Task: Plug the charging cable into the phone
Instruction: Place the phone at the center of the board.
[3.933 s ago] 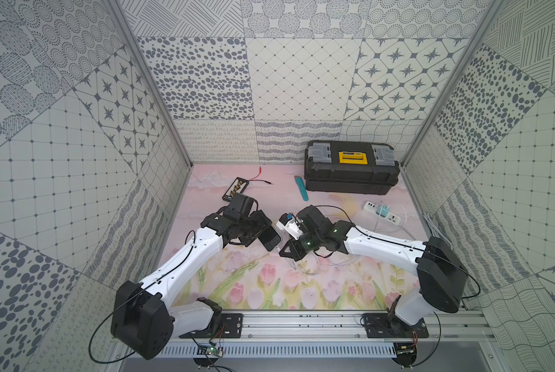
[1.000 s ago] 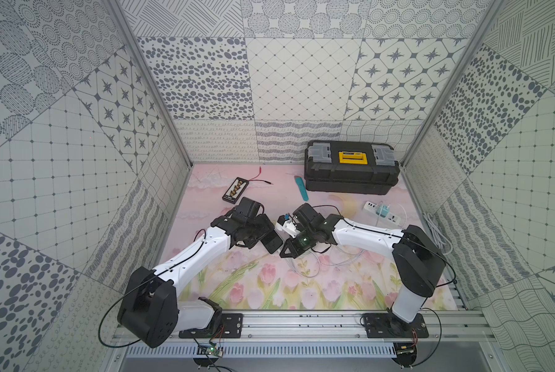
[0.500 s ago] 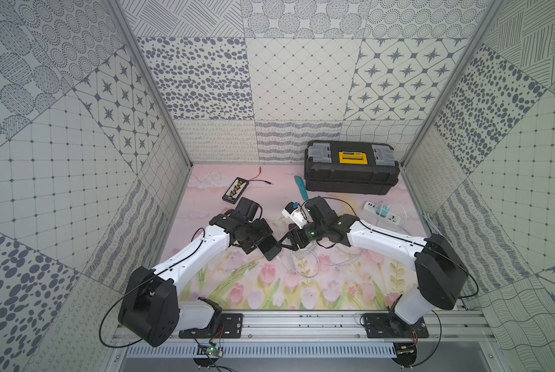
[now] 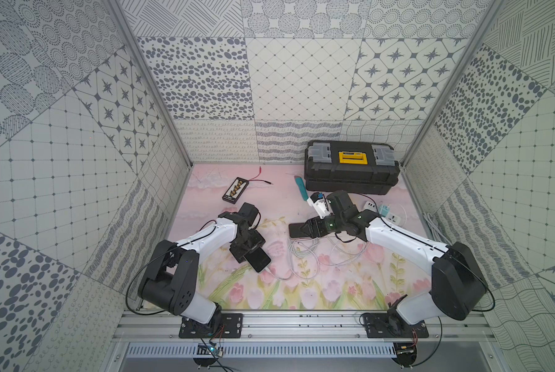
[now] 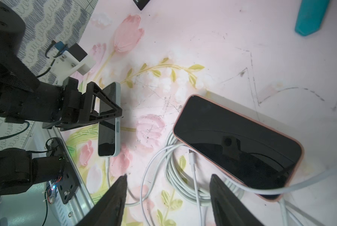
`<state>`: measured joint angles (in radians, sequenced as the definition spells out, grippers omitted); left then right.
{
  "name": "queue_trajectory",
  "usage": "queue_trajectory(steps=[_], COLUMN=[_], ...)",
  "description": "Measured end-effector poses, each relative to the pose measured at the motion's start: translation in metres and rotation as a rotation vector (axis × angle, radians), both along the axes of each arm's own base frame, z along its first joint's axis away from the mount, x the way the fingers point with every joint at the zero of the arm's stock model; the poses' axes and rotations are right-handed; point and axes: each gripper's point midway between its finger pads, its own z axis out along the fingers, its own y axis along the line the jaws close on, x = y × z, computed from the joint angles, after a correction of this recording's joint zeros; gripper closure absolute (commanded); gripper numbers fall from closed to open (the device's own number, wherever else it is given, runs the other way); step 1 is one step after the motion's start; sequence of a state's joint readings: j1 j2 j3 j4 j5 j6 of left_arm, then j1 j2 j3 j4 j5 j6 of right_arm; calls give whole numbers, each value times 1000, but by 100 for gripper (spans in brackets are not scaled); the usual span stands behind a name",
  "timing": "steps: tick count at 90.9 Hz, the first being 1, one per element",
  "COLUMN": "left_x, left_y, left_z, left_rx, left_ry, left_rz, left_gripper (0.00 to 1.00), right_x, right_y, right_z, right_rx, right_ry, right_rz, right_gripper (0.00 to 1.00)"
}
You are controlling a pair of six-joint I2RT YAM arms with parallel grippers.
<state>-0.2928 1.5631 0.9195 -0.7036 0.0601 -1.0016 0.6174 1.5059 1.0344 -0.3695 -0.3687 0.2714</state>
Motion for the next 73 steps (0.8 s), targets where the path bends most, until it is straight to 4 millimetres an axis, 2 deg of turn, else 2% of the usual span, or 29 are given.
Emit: queue_trajectory(steps=[8,10,17,22,36,50,59,73], left_x=[-5,-6,-7,-7,-7,-4,-1,2], left_y=[3,3,4,4,6,6,5,4], left_z=[-9,-10,-14,-14,-10,0,14,47], left_rx=[16,19,24,26,32,30,16,-30], left_ry=[35,42,56,59,46,16,-29,-163], left_rz=[3,3,3,2,6,6,6,8], left_gripper=[61,53,17,3,1,1,1,3], right_x=[5,6,11,14,16,13,9,3], right_y=[-2,-2,-3,-5,-6,-6,-2,5], right_z=[-5,-6,-11,-15,-22,-33,-42,-63], right_rx=[-21,-25,-43,-59,-92,-110,-124,-158], right_ry=[3,2,2,-1,2,29,58,101], right_rz=[-6,-5,-7,-6,8,24,47,85], right_gripper=[30,29,29,29,36,49,54,62])
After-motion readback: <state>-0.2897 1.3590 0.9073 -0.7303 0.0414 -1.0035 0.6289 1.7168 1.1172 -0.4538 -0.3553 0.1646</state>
